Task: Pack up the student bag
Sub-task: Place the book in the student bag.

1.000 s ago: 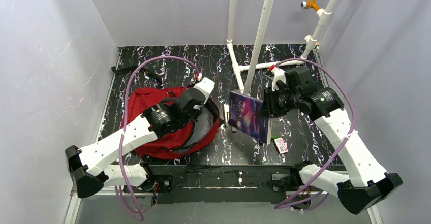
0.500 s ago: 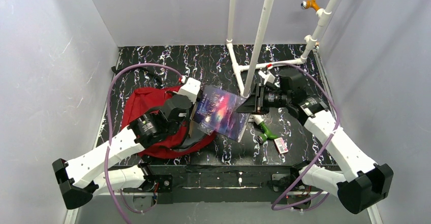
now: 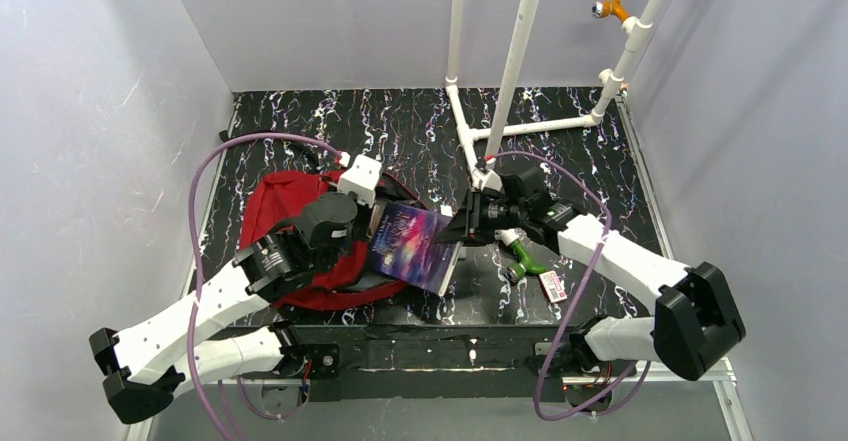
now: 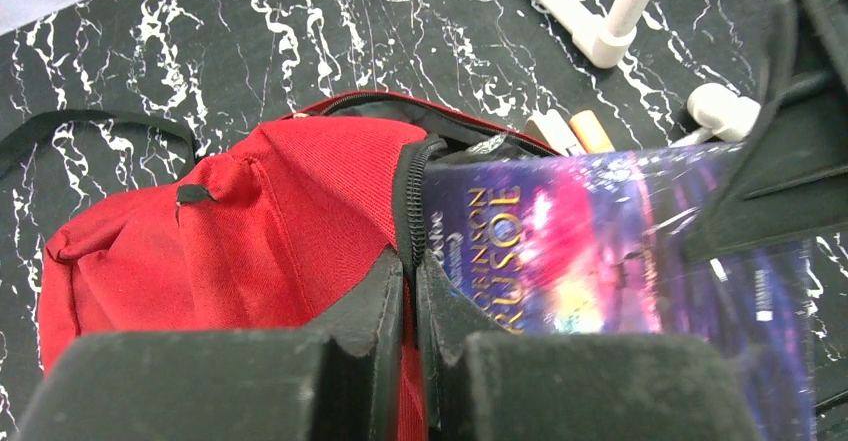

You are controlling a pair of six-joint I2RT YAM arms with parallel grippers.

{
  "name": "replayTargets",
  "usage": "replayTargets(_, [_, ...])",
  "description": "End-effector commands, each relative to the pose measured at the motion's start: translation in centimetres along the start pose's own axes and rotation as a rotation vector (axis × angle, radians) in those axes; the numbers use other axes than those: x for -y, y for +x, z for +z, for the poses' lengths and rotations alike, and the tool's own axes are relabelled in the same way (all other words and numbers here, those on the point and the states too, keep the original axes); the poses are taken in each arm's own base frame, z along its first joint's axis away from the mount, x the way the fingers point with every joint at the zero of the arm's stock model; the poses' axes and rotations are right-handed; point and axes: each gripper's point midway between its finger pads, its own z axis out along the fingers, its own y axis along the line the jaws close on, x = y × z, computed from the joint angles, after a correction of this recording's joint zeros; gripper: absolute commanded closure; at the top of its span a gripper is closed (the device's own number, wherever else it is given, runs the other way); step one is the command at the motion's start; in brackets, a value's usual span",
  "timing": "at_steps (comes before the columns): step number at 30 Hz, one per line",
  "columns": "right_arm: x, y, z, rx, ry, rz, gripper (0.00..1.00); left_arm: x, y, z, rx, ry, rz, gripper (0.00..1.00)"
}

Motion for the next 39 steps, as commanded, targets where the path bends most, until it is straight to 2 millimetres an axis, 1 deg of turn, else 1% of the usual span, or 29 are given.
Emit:
replayTargets(1, [-11.0,-3.0,-0.8,0.09,-0.319,-0.192,0.99,-0.2,-2.2,-1.1,0.093,0.027,-0.048,1.0])
replayTargets(3, [-12.0,-3.2,-0.3,0.076,-0.338,-0.203,0.99,-0.3,-2.3,-1.5,0.103,0.035,-0.059,1.0])
replayTargets(6, [-13.4,-3.5,-0.5,0.066,-0.361,-0.212,0.99,-0.5,-2.4,-1.9,0.108,0.038,-0.067,1.0])
replayTargets(10, [-13.8,-3.5,-1.2,0.075,-0.344,-0.238,0.99,-0.9,-2.5,-2.3,0.105,0.027,-0.071,1.0])
replayTargets(13, [-13.7,-3.3,-0.4,0.072,-0.389,-0.198,0.99,-0.7,-2.6,-2.3,0.114,0.037,-0.074,1.0])
replayTargets(14, [-13.5,-3.3,0.3,0.071,-0.398,-0.179,0.99,-0.7,-2.7,-2.3,0.114,0.039,-0.075,1.0])
replayTargets(16, [-13.8,-3.0,1.9,0.082,-0.427,-0.173,0.99,-0.6,-2.8,-2.4,0.117,0.047,-0.085,1.0])
replayTargets(19, [-14.1,-2.9,5.3,0.133,-0.425,-0.147,0.99,-0.4,-2.9,-2.5,0.12,0.059,-0.103,1.0])
replayTargets(20, [-14.6,-3.2,6.2,0.174,-0.446,-0.15,0.99,-0.3,-2.9,-2.6,0.12,0.063,-0.106,1.0])
replayTargets(21, [-14.4,-3.3,7.5,0.201,-0.444,-0.151,0.99,-0.3,-2.9,-2.6,0.119,0.066,-0.11,1.0])
replayTargets(25, [-13.0,-5.1,12.4,0.257,-0.39,-0.178,0.99,-0.3,-2.9,-2.8,0.109,0.069,-0.113,1.0])
replayTargets(27, [-12.7,-5.9,14.2,0.289,-0.402,-0.205,0.99,-0.3,-2.8,-2.9,0.108,0.073,-0.114,1.0])
replayTargets(28, [-13.3,-6.2,14.6,0.299,-0.417,-0.229,0.99,-0.3,-2.7,-3.0,0.104,0.073,-0.112,1.0])
replayTargets(30, [-13.5,-6.5,15.8,0.298,-0.416,-0.255,0.99,-0.5,-2.5,-3.1,0.099,0.069,-0.117,1.0])
replayTargets(31, [-13.3,-6.5,16.3,0.302,-0.407,-0.262,0.96,-0.6,-2.4,-3.2,0.099,0.07,-0.121,1.0])
replayTargets(34, [-11.6,-6.8,17.8,0.336,-0.344,-0.257,0.83,-0.5,-1.8,-3.1,0.091,0.066,-0.133,1.0])
replayTargets(36, [-10.8,-6.7,18.7,0.331,-0.324,-0.27,0.78,-0.4,-1.5,-2.9,0.086,0.064,-0.133,1.0])
replayTargets(37, [-10.2,-6.5,19.3,0.318,-0.305,-0.282,0.73,-0.4,-1.5,-2.8,0.084,0.063,-0.133,1.0])
replayTargets(38, [-9.5,-6.4,19.7,0.303,-0.276,-0.29,0.65,-0.4,-1.6,-2.8,0.084,0.062,-0.133,1.0])
replayTargets(39, [-8.4,-6.3,19.9,0.291,-0.229,-0.303,0.57,-0.4,-1.7,-2.8,0.085,0.062,-0.134,1.0])
